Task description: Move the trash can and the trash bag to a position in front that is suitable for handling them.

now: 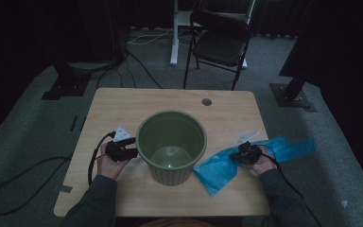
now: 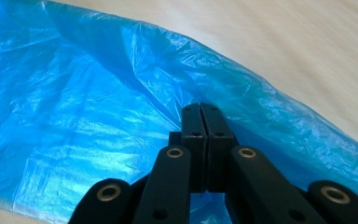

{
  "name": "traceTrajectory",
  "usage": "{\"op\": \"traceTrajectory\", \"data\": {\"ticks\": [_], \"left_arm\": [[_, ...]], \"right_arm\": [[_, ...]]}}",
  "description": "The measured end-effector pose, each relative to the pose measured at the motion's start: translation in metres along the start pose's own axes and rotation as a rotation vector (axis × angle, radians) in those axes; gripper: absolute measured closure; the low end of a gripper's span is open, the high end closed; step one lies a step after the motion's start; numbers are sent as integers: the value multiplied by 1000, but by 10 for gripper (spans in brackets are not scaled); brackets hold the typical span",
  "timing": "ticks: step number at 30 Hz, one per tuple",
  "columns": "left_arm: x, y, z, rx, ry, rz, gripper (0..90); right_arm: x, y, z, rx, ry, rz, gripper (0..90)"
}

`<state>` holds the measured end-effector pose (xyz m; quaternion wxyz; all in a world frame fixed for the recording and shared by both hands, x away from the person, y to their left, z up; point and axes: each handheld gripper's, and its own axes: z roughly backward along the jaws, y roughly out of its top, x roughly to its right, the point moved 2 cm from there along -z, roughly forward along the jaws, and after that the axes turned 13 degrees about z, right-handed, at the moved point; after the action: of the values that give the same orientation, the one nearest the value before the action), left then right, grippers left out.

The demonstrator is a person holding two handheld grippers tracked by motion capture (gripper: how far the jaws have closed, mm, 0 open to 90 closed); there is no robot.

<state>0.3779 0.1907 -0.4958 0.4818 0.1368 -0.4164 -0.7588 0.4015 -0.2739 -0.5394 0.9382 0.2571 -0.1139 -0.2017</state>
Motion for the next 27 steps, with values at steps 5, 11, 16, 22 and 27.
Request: {"op": "traceTrajectory", "data": {"ticks": [5, 11, 16, 22, 27], "left_arm": [[2, 0, -1, -1, 0, -5, 511], [1, 0, 0, 0, -2, -4, 511], [1, 0, 0, 3, -2, -1, 511], [-1, 0, 0, 5, 0, 2, 510], [-1, 0, 1, 6, 1, 2, 510]], "right_arm": [[-30, 16, -7, 33, 109, 156, 893], [-58, 37, -16, 39, 149, 298, 775], [-57, 46, -15, 53, 130, 242, 652], [-49, 43, 13, 146, 30, 151, 590], [-42, 37, 27, 151, -42, 64, 563]]}}
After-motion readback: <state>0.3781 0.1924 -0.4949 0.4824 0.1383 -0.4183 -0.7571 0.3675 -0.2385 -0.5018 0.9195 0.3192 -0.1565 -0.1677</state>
